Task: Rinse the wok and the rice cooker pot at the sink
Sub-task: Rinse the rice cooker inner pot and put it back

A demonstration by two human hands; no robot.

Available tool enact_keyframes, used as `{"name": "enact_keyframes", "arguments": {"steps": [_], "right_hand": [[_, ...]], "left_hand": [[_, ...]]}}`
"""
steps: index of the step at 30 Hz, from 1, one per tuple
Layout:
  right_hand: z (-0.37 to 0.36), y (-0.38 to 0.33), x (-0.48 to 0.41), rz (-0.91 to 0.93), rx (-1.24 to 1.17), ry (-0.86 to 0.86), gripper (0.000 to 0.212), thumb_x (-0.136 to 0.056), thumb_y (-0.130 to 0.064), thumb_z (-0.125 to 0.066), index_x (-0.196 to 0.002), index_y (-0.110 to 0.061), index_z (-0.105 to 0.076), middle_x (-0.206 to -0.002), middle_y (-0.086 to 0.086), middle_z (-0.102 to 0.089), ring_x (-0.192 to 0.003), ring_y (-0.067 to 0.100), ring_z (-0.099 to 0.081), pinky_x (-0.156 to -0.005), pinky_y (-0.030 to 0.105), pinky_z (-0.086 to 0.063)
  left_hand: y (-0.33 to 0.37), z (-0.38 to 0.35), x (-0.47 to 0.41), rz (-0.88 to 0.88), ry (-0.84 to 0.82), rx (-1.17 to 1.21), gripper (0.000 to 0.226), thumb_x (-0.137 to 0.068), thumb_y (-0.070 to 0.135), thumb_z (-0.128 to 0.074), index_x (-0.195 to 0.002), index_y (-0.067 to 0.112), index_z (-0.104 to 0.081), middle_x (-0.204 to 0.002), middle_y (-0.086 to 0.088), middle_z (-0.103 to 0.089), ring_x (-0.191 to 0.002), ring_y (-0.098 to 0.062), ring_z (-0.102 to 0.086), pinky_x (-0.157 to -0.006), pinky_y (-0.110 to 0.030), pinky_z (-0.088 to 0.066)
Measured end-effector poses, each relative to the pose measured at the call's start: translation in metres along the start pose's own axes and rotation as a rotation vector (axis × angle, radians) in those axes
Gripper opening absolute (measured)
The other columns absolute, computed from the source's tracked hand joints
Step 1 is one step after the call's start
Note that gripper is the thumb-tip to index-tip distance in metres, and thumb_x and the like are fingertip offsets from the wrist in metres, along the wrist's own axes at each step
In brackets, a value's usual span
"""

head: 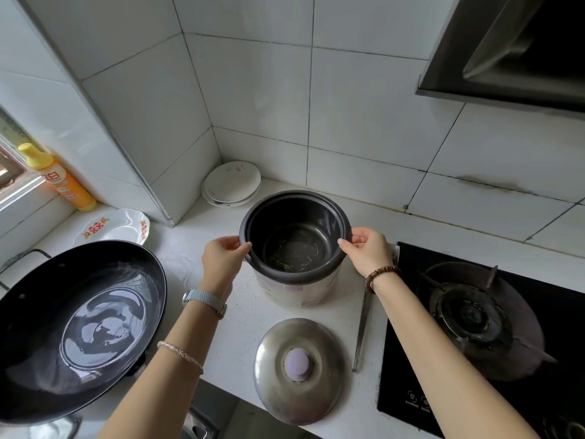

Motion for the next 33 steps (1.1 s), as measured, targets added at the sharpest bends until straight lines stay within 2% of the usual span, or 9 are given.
{"name": "enact_keyframes", "arguments": {"steps": [4,6,9,13,17,24,26,29,33], "right_hand": [[0.010,-0.012,0.002,0.040,0.001,0.008,0.042,-0.086,-0.028,-0.070,-0.122,-0.008,-0.061,-0.109,0.004,-0.068,-0.089,0.012,-0.061,-0.062,0.012,-0.042],[0.013,-0.022,0.002,0.071,-0.029,0.007,0.042,-0.085,-0.028,-0.071,-0.121,-0.008,-0.061,-0.108,0.004,-0.069,-0.092,0.014,-0.064,-0.071,0.019,-0.051],[0.019,-0.042,0.007,0.121,-0.076,0.007,0.039,-0.084,-0.027,-0.072,-0.117,-0.008,-0.064,-0.101,0.002,-0.069,-0.092,0.015,-0.066,-0.086,0.034,-0.056],[0.024,-0.070,0.023,0.195,-0.145,0.009,0.034,-0.083,-0.025,-0.073,-0.114,-0.011,-0.066,-0.097,0.000,-0.069,-0.090,0.013,-0.066,-0.084,0.029,-0.055],[0.017,-0.097,0.047,0.268,-0.200,-0.049,0.032,-0.083,-0.021,-0.072,-0.113,-0.010,-0.066,-0.097,0.000,-0.069,-0.090,0.013,-0.065,-0.077,0.020,-0.052],[-0.039,-0.130,0.104,0.365,-0.243,-0.236,0.020,-0.083,-0.015,-0.073,-0.102,-0.014,-0.067,-0.083,-0.007,-0.066,-0.075,0.001,-0.061,-0.060,0.005,-0.048],[-0.064,-0.138,0.123,0.385,-0.239,-0.314,0.020,-0.082,-0.012,-0.073,-0.102,-0.012,-0.068,-0.081,-0.006,-0.066,-0.073,0.003,-0.062,-0.064,0.007,-0.050],[-0.105,-0.150,0.153,0.438,-0.212,-0.420,0.020,-0.080,-0.014,-0.075,-0.099,-0.014,-0.070,-0.083,-0.003,-0.069,-0.080,0.013,-0.066,-0.079,0.022,-0.055],[-0.161,-0.164,0.200,0.491,-0.163,-0.573,0.022,-0.082,-0.014,-0.073,-0.104,-0.010,-0.069,-0.079,-0.008,-0.065,-0.079,0.012,-0.064,-0.073,0.014,-0.049]], "left_hand": [[0.019,0.010,0.008,-0.060,0.027,0.058,0.013,-0.083,0.004,-0.069,-0.081,0.016,-0.073,-0.051,0.010,-0.065,-0.046,0.004,-0.056,-0.050,-0.008,-0.041],[0.028,0.019,0.012,-0.091,0.056,0.076,0.010,-0.083,0.006,-0.070,-0.087,0.014,-0.075,-0.054,0.012,-0.065,-0.045,0.006,-0.053,-0.048,-0.007,-0.038],[0.046,0.036,0.021,-0.142,0.086,0.104,0.010,-0.083,0.008,-0.072,-0.088,0.016,-0.075,-0.063,0.010,-0.068,-0.055,0.004,-0.057,-0.058,-0.012,-0.044],[0.067,0.063,0.040,-0.218,0.130,0.146,0.022,-0.082,0.008,-0.073,-0.070,0.025,-0.069,-0.073,-0.005,-0.066,-0.070,-0.013,-0.054,-0.069,-0.030,-0.044],[0.071,0.101,0.062,-0.241,0.218,0.167,0.010,-0.082,0.009,-0.074,-0.092,0.006,-0.074,-0.073,0.003,-0.067,-0.062,0.004,-0.059,-0.064,-0.010,-0.044],[0.023,0.185,0.120,-0.178,0.402,0.226,0.023,-0.080,0.013,-0.078,-0.101,0.005,-0.073,-0.086,-0.007,-0.073,-0.075,-0.011,-0.065,-0.072,-0.024,-0.052],[0.003,0.213,0.139,-0.145,0.466,0.221,0.021,-0.079,0.014,-0.079,-0.099,0.008,-0.074,-0.085,-0.005,-0.073,-0.075,-0.011,-0.066,-0.071,-0.024,-0.052],[-0.030,0.254,0.169,-0.085,0.551,0.242,0.022,-0.078,0.014,-0.080,-0.098,0.010,-0.073,-0.084,-0.003,-0.071,-0.075,-0.009,-0.064,-0.071,-0.021,-0.049],[-0.073,0.308,0.211,-0.006,0.670,0.307,0.026,-0.077,0.014,-0.081,-0.101,0.010,-0.071,-0.088,-0.004,-0.070,-0.080,-0.013,-0.065,-0.077,-0.024,-0.050]]}}
Point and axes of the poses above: each hand's wrist, its own x-axis away from the middle knuckle, its own z-axis out of the back of the hand, y = z × x, the point moved 8 cm from there along -x, towards the middle knuckle
